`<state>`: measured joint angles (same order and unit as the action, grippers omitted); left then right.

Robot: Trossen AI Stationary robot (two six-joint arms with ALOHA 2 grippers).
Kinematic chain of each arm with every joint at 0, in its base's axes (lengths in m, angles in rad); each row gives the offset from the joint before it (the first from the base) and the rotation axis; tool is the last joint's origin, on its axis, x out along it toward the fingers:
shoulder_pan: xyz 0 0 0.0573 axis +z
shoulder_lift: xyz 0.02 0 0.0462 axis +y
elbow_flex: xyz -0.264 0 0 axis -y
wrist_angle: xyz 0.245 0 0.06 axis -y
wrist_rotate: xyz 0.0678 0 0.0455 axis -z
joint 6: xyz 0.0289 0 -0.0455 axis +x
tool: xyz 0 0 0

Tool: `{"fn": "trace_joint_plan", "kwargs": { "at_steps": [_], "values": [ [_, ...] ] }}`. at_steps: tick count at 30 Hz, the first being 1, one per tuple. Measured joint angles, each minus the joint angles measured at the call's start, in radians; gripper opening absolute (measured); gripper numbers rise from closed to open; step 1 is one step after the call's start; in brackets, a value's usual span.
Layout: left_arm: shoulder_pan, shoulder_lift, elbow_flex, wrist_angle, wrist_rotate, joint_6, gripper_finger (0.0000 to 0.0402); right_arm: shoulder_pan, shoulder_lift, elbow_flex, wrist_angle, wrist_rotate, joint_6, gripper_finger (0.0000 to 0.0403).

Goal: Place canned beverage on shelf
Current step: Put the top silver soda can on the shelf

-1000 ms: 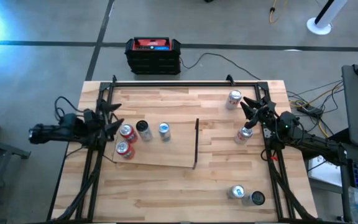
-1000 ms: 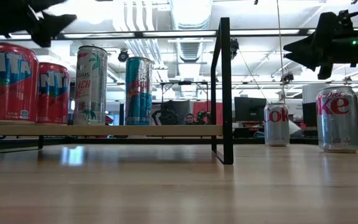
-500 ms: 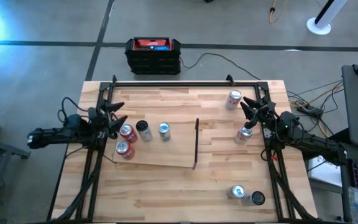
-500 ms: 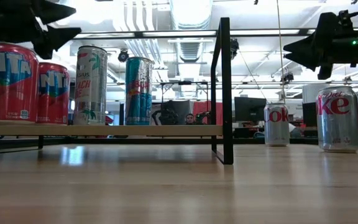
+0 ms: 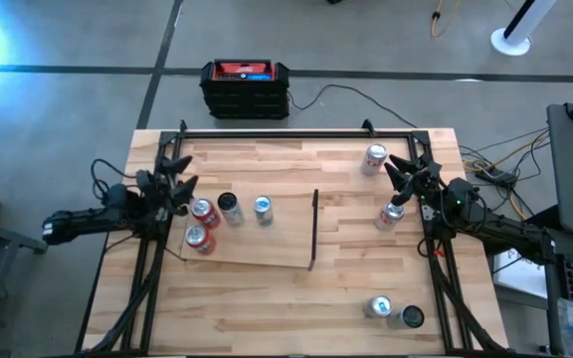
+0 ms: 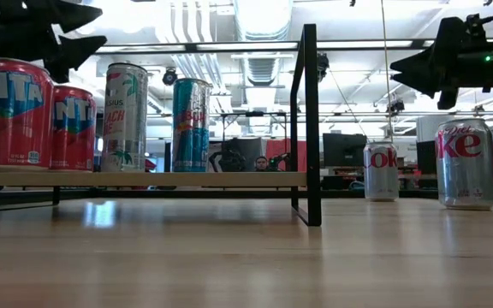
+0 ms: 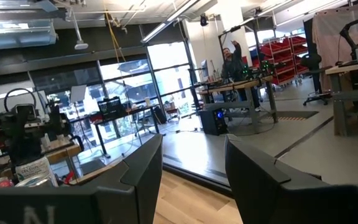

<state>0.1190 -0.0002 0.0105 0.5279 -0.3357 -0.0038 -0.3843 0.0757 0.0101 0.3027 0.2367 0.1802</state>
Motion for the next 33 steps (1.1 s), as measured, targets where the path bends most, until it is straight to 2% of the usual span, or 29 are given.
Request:
{"fn": "trace_joint_plan", "kwargs": {
  "at_steps": [6, 12, 16, 20, 22, 33],
  "values": [
    [0.023, 0.0, 0.0, -0.01, -0.149, 0.09, 0.0311, 0.0, 0.0, 0.0, 0.0, 0.0, 0.0, 0.0157],
    [0.035, 0.0, 0.0, -0.018, -0.228, 0.175, 0.0311, 0.0, 0.0, 0.0, 0.0, 0.0, 0.0, 0.0157],
    [0.043, 0.0, 0.0, -0.019, -0.386, 0.256, 0.0311, 0.0, 0.0, 0.0, 0.0, 0.0, 0.0, 0.0157],
    [0.047, 0.0, -0.001, -0.02, -0.532, 0.273, 0.0311, 0.0, 0.0, 0.0, 0.0, 0.0, 0.0, 0.0157],
    [0.047, 0.0, -0.001, -0.02, -0.557, 0.272, 0.0311, 0.0, 0.0, 0.0, 0.0, 0.0, 0.0, 0.0157],
    [0.046, 0.0, -0.001, -0.02, -0.559, 0.272, 0.0311, 0.0, 0.0, 0.0, 0.0, 0.0, 0.0, 0.0157]
  ]
}}
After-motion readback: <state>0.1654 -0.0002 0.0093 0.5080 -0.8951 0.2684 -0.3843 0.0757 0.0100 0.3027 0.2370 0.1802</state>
